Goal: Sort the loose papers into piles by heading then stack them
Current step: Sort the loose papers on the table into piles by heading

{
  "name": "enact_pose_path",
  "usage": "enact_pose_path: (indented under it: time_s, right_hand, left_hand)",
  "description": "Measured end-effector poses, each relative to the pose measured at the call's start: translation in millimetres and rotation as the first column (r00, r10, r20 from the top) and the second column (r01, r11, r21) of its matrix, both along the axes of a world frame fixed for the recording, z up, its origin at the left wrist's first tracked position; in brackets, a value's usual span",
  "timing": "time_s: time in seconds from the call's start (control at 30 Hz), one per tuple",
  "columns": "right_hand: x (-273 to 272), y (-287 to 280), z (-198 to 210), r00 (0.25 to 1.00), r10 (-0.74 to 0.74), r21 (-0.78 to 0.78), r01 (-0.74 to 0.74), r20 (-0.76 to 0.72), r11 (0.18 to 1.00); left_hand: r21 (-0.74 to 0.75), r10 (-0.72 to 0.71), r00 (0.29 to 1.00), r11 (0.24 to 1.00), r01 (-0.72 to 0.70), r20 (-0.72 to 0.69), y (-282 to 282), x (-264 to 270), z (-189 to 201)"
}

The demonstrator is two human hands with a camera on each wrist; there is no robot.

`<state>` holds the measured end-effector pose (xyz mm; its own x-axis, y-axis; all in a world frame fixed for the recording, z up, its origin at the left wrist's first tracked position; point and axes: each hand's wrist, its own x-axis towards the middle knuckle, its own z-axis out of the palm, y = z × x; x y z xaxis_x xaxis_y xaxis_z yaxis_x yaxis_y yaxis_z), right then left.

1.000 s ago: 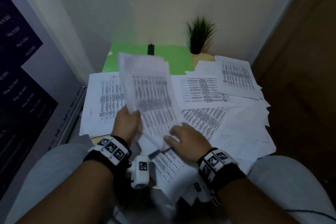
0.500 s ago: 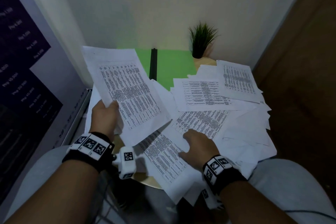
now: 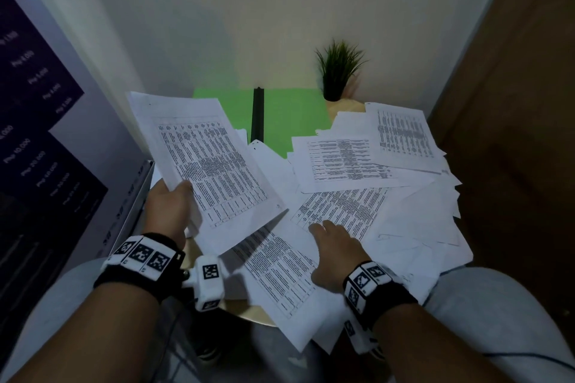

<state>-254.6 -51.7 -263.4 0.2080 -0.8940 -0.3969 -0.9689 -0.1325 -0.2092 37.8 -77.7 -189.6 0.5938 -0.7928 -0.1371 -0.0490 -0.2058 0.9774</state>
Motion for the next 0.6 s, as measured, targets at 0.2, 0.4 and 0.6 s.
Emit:
enact_pose_path:
  time_s: [0.2,0.4,0.6]
  right_hand:
    - [-2,5,-2,0.998,0.046,-0.052,-0.048,-0.041,0.997]
    - [-13,-5,44,0.888,-0.284,-0.181,0.365,0.361,0.913]
    - [-17,2,114,0.592,-0.062,-0.286,0.475,0.804,0.832]
  left_hand:
    - [0.022,-0.004,1.0,1.0,0.003,0.03,4,3,4]
    - [0.11,-0.048,0.996,0.993,0.04,0.078,11,13,2]
    - [0.237,-0.263,0.963,0.941,0.243,0.055,14,0,2]
